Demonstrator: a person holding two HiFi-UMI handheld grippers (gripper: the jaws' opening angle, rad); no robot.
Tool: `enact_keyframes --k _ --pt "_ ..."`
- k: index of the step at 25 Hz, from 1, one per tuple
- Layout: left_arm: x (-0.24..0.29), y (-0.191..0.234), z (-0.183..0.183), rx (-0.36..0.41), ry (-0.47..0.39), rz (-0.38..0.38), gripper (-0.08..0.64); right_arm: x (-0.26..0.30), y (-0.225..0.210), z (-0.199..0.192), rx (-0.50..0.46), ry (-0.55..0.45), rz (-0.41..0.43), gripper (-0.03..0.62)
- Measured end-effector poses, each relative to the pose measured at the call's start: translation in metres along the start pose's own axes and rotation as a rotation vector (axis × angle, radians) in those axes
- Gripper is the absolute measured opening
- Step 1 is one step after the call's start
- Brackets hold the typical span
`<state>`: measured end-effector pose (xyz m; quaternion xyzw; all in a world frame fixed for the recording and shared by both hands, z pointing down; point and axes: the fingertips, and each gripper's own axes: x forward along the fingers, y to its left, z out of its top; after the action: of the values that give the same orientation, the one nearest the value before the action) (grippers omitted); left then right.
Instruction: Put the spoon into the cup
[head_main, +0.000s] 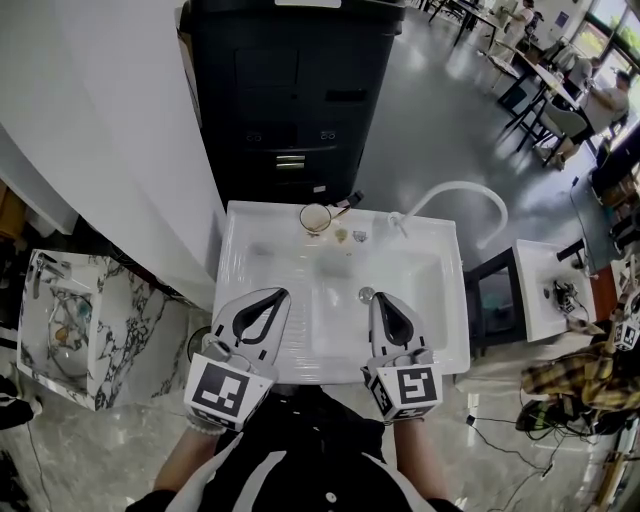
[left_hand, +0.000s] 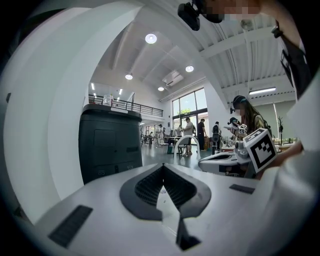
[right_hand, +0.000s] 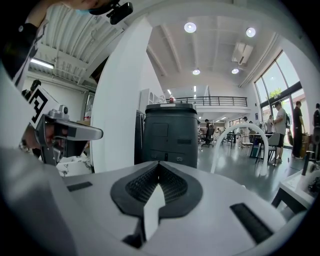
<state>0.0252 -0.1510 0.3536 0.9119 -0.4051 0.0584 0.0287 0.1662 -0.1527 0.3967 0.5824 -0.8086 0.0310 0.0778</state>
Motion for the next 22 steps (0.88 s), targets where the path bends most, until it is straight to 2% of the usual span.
enact_keyframes --k 22 --pt "-0.0037 -0.0082 0.0007 0.015 0.001 -0.005 0.000 -0.0011 0.0075 0.0000 -0.005 0.011 0.014 0.002"
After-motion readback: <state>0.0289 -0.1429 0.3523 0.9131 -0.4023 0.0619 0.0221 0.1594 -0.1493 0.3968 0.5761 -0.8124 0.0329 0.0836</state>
